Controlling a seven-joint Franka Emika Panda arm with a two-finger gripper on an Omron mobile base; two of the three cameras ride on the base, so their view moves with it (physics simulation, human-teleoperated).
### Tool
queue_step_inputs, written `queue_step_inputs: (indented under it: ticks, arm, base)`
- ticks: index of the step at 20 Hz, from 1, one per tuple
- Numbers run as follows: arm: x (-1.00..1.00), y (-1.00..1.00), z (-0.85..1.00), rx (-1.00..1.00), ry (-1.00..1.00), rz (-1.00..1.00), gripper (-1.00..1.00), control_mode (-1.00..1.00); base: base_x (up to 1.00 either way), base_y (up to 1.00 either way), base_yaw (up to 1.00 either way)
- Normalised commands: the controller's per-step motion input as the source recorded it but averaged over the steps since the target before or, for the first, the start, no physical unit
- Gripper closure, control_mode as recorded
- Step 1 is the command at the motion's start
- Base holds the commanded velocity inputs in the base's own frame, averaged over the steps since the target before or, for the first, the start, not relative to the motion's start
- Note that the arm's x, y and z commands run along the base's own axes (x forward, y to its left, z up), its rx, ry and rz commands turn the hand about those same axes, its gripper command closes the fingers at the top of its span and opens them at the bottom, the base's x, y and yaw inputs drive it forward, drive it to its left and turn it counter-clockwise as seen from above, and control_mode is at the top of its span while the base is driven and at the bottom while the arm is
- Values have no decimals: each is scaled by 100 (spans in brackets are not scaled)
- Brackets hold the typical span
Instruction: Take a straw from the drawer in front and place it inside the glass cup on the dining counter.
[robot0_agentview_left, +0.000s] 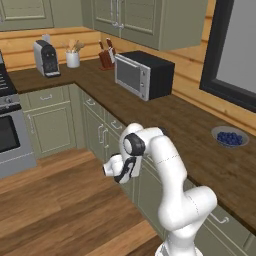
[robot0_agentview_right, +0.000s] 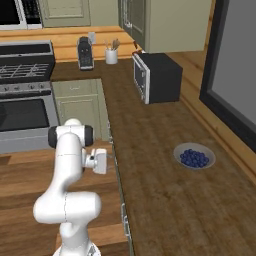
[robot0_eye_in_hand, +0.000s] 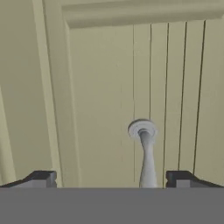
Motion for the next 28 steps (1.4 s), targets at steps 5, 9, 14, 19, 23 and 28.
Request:
queue_step_inputs:
  ticks: [5, 9, 14, 19, 23, 28]
  arm:
    - [24, -28, -33, 0, 0, -3, -100, -100]
    - [1, -33, -17, 0, 0, -1, -100, -100]
    - [-9, -29, 0, 0, -14, 0, -100, -100]
    - [-26, -1, 16, 0, -23, 0, -100, -100]
    - [-8, 0, 27, 0, -15, 0, -100, -100]
    - [0, 0, 24, 0, -1, 4, -100, -100]
  base:
    - [0, 0, 0]
    - [0, 0, 0]
    - [0, 0, 0]
    - [0, 0, 0]
    - [0, 0, 0]
    - [0, 0, 0]
